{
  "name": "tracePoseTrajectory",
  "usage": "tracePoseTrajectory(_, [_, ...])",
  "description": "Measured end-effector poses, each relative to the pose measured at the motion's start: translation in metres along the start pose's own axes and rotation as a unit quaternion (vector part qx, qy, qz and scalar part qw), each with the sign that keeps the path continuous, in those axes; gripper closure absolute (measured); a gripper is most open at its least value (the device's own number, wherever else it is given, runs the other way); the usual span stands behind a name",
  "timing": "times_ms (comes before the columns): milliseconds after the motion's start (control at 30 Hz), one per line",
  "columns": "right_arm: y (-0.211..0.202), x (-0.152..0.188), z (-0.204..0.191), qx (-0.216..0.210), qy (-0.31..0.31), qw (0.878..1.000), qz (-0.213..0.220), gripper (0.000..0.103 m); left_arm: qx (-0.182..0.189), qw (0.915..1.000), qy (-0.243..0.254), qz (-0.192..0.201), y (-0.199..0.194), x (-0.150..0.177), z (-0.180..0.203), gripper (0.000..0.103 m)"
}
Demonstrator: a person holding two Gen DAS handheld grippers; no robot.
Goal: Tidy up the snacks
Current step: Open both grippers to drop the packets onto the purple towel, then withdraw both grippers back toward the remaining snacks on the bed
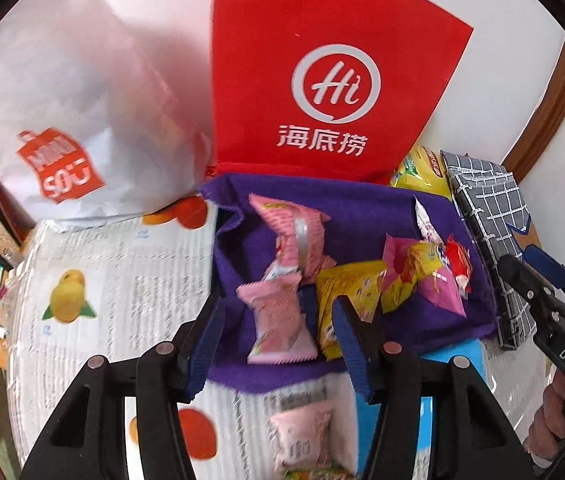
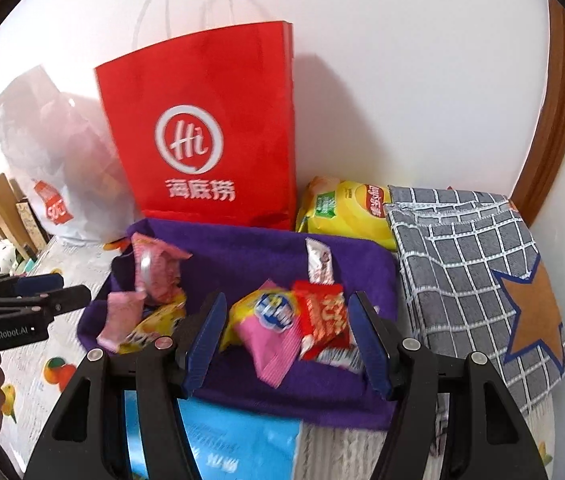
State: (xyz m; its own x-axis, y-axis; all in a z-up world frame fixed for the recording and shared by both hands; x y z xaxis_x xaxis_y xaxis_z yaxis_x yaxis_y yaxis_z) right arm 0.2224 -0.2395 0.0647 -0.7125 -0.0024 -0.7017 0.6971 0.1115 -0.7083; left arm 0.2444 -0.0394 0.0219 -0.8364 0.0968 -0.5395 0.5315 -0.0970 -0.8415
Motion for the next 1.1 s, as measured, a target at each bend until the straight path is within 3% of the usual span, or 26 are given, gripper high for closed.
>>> tracePoseTrajectory(633, [-0.042, 0.099, -0.111, -0.077, -0.034, 0.995, -0.049, 0.043, -0.031, 0.9980, -0.056, 0.003, -0.061, 0.082, -0.085, 0.048])
tracePoseTrajectory(867, [-0.038, 0.145, -0.136, -0.108, -0.041, 0.990, -0.080, 0.040, -0.019, 0.9977, -0.065, 0.003, -0.062, 0.106, -0.098, 0.047])
tracePoseTrajectory(1100, [-0.027, 0.169, -0.152, -0.108, -0.068, 0.987, -0.098, 0.036, -0.004, 0.9979, -0.064, 0.006, -0.061, 0.115, -0.102, 0.047])
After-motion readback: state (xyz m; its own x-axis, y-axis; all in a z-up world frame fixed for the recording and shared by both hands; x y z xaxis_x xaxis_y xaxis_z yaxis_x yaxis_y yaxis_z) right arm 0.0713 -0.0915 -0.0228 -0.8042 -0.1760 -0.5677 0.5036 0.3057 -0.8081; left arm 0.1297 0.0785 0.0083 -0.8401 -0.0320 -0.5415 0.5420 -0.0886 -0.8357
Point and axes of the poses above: each gripper's, at about its wrist camera, not at the fingertips, and y roughly the way its jaws point, z to its right, x to its underside, the point moved 9 cm from there along y, roughly the way its jaws point, and after that the axes turned 6 degrees about -x, right-handed, at the moved point
